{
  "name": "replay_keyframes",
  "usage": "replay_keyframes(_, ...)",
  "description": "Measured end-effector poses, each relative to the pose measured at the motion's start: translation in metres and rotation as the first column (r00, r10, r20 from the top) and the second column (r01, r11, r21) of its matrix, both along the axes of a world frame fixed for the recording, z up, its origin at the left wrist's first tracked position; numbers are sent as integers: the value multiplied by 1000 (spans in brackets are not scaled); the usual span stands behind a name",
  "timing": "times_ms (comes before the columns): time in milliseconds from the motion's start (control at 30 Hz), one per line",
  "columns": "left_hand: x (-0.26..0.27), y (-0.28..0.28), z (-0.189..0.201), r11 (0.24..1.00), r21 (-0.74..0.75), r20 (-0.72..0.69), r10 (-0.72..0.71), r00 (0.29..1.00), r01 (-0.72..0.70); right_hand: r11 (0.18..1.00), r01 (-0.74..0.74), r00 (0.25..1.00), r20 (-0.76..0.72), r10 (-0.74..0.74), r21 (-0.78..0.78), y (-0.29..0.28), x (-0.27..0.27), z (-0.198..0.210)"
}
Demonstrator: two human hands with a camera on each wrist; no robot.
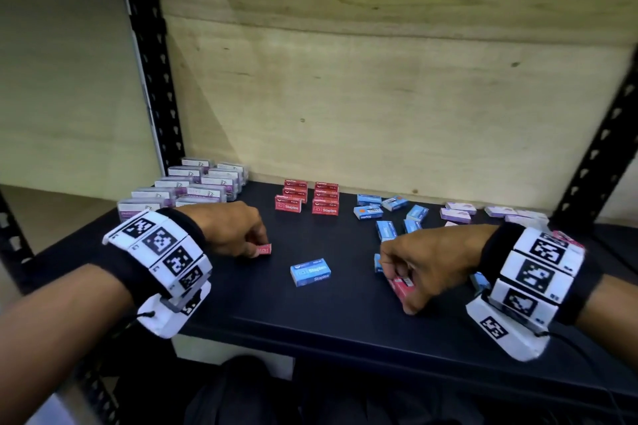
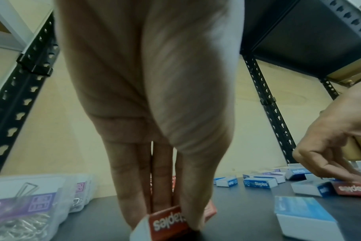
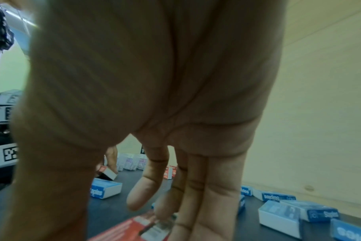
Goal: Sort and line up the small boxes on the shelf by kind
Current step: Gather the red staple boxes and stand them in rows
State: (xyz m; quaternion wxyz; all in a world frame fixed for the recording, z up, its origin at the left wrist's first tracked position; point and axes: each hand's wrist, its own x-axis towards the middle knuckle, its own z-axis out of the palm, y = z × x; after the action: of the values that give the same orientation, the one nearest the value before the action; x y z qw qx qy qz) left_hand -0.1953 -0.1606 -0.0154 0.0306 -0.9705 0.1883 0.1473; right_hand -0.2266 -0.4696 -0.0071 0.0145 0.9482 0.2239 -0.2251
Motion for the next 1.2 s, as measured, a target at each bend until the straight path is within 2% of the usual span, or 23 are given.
replay_keyframes(233, 3, 1, 3, 1000, -15, 14, 7, 1000, -6, 990, -118, 993, 36, 115, 82, 4, 3, 4)
replay_keyframes(400, 5, -1, 4, 1000, -22, 49, 14, 999, -13, 990, -119, 993, 32, 117, 77, 7, 7, 4)
replay_keyframes(633, 7, 0, 4, 999, -37, 24, 19, 1000, -18, 988, -137, 989, 67, 132, 73, 10, 4, 0)
replay_keyframes(800, 7, 2, 2, 995, -94, -12, 17, 1000, -18, 986, -76, 997, 44, 71, 147, 7, 7, 7)
replay_keyframes(1000, 8, 0, 0, 996, -45, 38, -74, 997, 76, 947, 58, 997, -71, -38, 317, 3, 18, 12)
replay_keyframes(1200, 10, 1, -4, 997, -43, 63, -66, 996, 69, 951, 25, 999, -45, -11, 309, 3, 23, 11)
